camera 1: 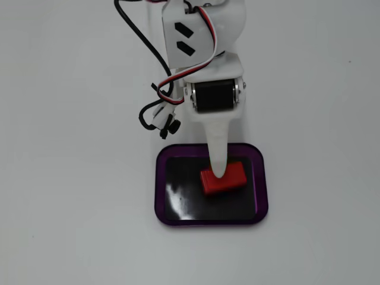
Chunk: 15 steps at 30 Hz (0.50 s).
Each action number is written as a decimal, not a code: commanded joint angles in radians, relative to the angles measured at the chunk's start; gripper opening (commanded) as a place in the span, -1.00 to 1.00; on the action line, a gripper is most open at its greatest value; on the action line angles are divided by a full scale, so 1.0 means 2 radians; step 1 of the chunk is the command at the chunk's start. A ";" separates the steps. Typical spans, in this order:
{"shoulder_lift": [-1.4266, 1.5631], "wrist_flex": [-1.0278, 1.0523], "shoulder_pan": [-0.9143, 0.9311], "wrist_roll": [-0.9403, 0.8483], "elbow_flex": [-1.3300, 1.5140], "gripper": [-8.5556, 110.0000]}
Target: Pick up the cube and place it in the box.
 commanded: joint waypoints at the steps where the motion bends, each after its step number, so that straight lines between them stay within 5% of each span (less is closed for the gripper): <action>1: 0.011 -0.002 0.000 -0.002 -0.004 -0.56; 9: 0.037 0.076 0.000 0.002 -0.045 -0.56; 15: 0.206 0.110 -0.007 0.004 -0.055 -0.56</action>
